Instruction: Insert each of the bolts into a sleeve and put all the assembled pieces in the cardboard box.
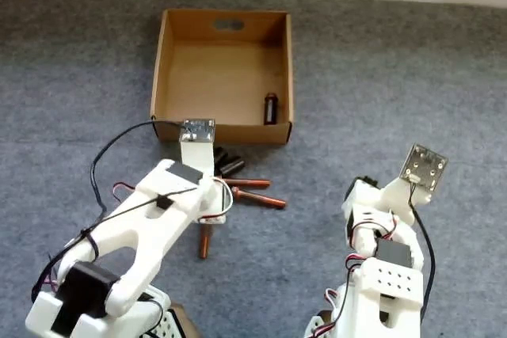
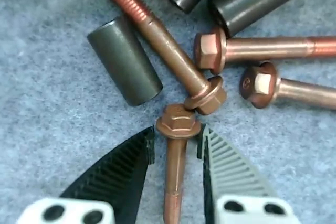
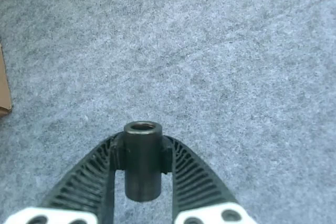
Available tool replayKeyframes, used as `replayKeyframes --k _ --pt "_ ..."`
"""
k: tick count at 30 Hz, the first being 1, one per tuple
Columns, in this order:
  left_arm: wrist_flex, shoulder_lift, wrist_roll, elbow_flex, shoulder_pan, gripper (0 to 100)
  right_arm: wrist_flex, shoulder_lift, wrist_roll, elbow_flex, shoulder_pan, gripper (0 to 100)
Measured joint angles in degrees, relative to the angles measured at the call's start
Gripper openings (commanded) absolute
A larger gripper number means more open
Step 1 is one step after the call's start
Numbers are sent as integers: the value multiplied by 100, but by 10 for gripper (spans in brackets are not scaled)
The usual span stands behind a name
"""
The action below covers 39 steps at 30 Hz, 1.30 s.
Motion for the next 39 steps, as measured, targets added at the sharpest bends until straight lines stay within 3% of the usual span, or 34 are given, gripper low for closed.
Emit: replayKeyframes --k 4,22,28,39 --pt "141 167 9 -167 35 6 0 0 0 0 0 6" --pt "114 -70 18 -132 70 7 0 0 0 0 0 6" --pt "132 -1556 0 642 35 7 0 0 0 0 0 6" --pt "149 -5996 18 1495 35 7 0 0 0 0 0 6"
